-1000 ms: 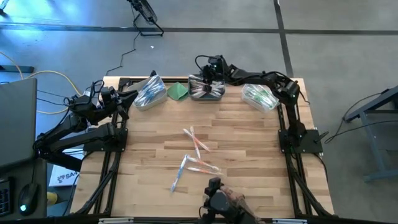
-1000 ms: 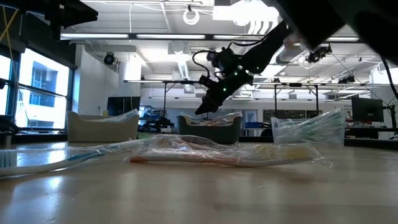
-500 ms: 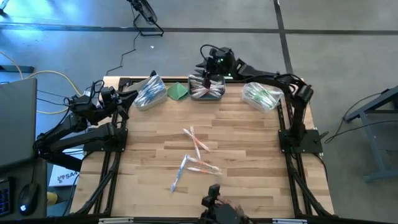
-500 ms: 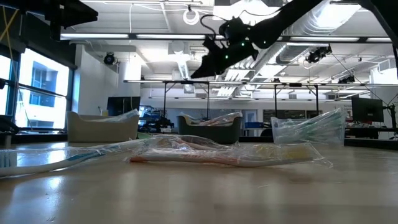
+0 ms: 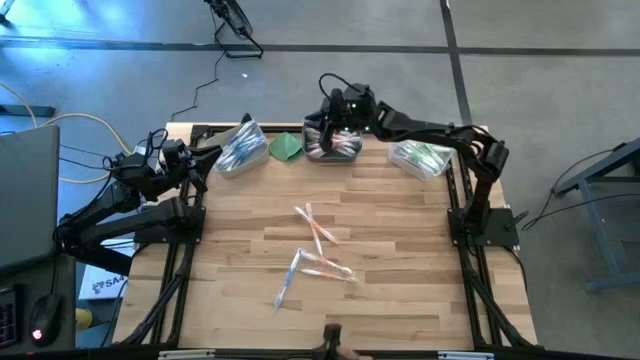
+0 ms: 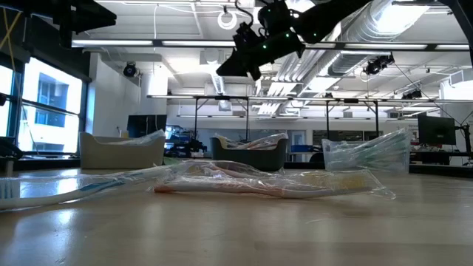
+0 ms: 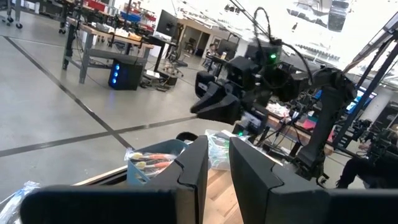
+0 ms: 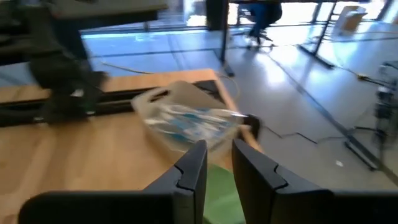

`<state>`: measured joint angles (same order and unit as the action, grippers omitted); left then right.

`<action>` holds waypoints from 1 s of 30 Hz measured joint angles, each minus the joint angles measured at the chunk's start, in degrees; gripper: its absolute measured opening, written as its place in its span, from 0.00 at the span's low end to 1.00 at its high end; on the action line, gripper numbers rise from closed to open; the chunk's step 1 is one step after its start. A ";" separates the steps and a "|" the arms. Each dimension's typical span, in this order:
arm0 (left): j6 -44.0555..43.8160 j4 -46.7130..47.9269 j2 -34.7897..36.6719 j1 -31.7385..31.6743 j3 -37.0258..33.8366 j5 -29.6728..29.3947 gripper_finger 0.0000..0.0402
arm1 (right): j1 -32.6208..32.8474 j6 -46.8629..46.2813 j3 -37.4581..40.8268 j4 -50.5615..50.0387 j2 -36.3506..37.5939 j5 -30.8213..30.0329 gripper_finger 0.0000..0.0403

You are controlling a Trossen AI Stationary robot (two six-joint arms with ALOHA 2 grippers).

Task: Pick & Place Toothbrushes
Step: Put the blue toothbrush into the gray bin

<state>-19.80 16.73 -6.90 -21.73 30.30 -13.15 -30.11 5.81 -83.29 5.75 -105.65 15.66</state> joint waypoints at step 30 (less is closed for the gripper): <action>-0.25 4.47 0.02 -0.01 0.02 6.79 0.16 | 15.65 -7.65 0.04 -19.06 5.93 -6.64 0.16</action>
<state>-20.05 21.19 -6.87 -21.73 30.33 -6.36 -14.46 -1.85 -83.24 -13.31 -99.71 9.02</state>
